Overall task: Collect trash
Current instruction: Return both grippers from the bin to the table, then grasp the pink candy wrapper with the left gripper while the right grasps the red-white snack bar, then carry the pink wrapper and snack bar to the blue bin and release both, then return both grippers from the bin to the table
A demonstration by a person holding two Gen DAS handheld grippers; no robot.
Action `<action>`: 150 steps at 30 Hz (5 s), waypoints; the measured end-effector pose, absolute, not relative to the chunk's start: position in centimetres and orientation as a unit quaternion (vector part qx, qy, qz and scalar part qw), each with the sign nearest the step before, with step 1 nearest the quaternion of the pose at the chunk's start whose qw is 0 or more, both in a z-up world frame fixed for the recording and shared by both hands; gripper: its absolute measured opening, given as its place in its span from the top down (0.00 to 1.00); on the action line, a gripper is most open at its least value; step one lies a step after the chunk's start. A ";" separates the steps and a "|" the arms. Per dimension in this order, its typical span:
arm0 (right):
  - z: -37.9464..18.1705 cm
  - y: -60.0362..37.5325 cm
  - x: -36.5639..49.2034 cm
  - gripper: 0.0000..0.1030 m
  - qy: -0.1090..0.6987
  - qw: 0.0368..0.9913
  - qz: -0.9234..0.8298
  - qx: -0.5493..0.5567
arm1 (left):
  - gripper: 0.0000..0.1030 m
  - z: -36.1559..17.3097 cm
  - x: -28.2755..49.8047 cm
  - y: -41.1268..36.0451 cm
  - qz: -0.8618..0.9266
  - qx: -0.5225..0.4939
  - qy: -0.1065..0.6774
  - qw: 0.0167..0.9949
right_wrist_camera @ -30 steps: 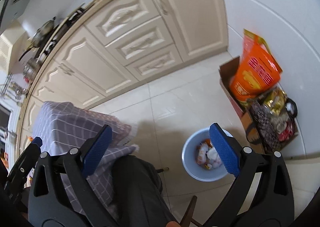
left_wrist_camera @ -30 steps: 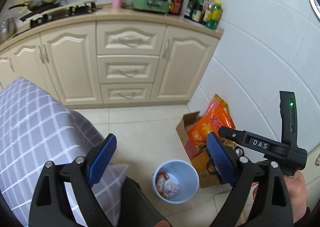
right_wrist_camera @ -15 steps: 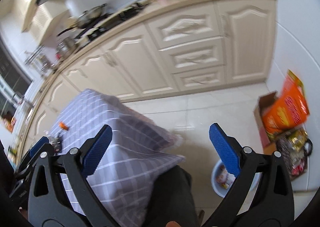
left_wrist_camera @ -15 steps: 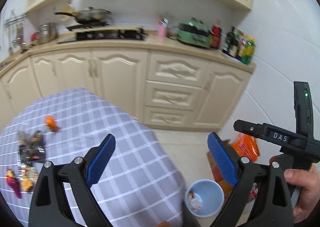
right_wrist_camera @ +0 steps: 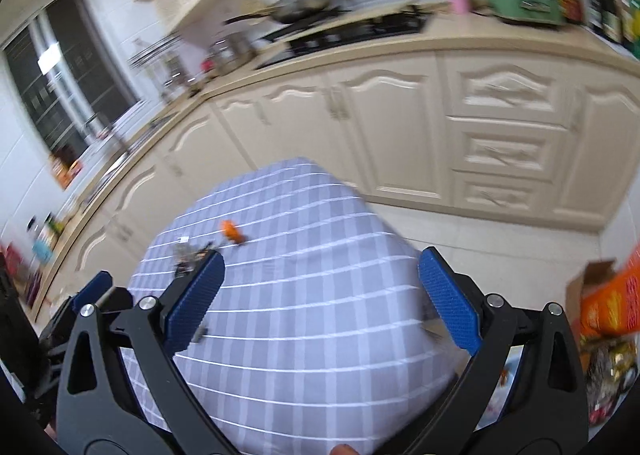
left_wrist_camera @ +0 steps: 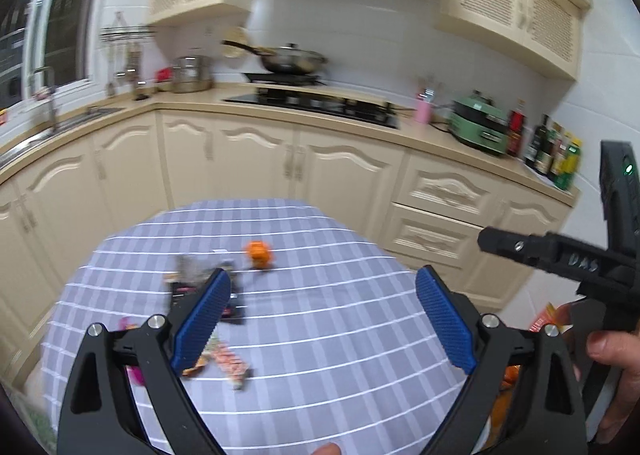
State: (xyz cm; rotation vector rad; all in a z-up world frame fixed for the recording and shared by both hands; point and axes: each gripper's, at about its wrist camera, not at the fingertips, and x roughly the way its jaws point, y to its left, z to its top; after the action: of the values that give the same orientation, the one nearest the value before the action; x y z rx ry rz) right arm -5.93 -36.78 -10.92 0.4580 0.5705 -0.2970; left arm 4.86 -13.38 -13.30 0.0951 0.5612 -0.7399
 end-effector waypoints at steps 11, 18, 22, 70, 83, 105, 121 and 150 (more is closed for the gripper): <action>-12.4 -28.0 2.7 0.07 0.338 0.932 -0.034 0.124 | 0.11 -15.9 9.8 -3.4 -0.227 0.025 0.304 0.925; -17.5 -25.0 6.0 0.07 0.400 0.912 -0.003 0.094 | 0.11 -19.6 12.4 -0.4 -0.185 0.018 0.347 0.919; -19.8 -24.1 7.5 0.14 0.430 0.900 0.002 0.072 | 0.11 -21.4 13.8 -0.3 -0.174 0.023 0.365 0.914; -14.0 -30.1 1.0 0.86 0.329 0.935 -0.026 0.132 | 0.66 -17.6 10.9 -6.4 -0.278 0.021 0.342 0.897; -9.8 -38.6 -9.3 0.86 0.249 0.942 -0.140 0.176 | 0.66 -13.7 5.3 -15.4 -0.389 0.047 0.297 0.871; -23.4 -52.6 -35.1 0.85 0.283 0.793 -0.406 0.356 | 0.66 -23.7 -14.7 -38.7 -0.626 0.215 0.358 0.658; -33.7 -55.3 -39.4 0.74 0.311 0.716 -0.404 0.477 | 0.38 -37.0 -20.7 -46.6 -0.627 0.331 0.457 0.537; -24.3 -53.6 -34.1 0.06 0.266 0.771 -0.406 0.412 | 0.10 -21.7 -13.3 -39.0 -0.623 0.195 0.328 0.683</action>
State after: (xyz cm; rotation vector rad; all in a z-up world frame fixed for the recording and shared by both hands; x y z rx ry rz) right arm -34.15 -53.57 -24.30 0.8935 0.5773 -0.8807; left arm -13.28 -39.02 -21.74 0.4373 0.7350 -1.3964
